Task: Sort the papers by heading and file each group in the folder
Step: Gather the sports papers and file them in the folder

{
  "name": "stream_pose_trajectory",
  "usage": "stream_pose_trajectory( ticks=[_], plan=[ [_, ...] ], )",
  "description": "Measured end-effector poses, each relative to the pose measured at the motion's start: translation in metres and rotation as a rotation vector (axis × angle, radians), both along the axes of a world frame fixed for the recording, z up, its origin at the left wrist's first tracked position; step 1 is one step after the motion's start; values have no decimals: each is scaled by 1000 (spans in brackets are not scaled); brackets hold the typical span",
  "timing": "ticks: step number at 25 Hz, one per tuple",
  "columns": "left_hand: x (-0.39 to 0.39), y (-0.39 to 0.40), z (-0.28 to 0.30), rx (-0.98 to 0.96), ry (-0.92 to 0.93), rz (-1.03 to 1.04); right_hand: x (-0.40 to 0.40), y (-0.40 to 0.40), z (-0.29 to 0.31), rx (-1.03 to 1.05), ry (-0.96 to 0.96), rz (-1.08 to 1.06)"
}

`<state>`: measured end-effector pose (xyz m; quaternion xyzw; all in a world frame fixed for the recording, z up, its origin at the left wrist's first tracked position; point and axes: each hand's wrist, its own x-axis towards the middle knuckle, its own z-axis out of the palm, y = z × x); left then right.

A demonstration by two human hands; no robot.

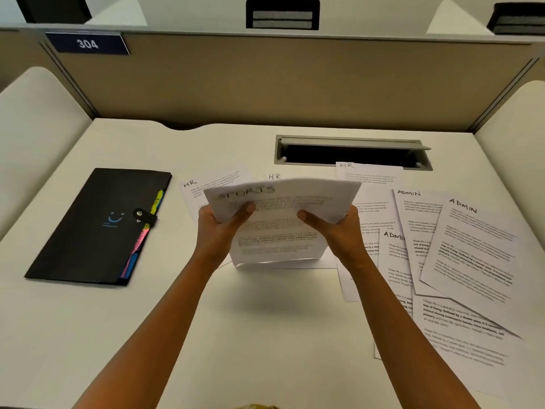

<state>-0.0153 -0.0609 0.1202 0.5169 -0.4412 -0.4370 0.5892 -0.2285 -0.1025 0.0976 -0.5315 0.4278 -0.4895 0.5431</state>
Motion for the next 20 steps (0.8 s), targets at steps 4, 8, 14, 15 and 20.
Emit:
stream_pose_trajectory(
  ticks=[4,8,14,15,20],
  plan=[
    [-5,3,-4,16,13,-24,-3,6,-9,30,3,25],
    [-2,-5,0,-7,5,-39,-5,2,-4,4,-7,25],
    [-5,4,-15,24,53,-65,-6,6,-18,77,62,62],
    [-5,4,-15,16,49,-67,-6,5,-19,74,60,57],
    [-2,6,-23,52,50,-62,-3,6,-27,63,61,80]
  ],
)
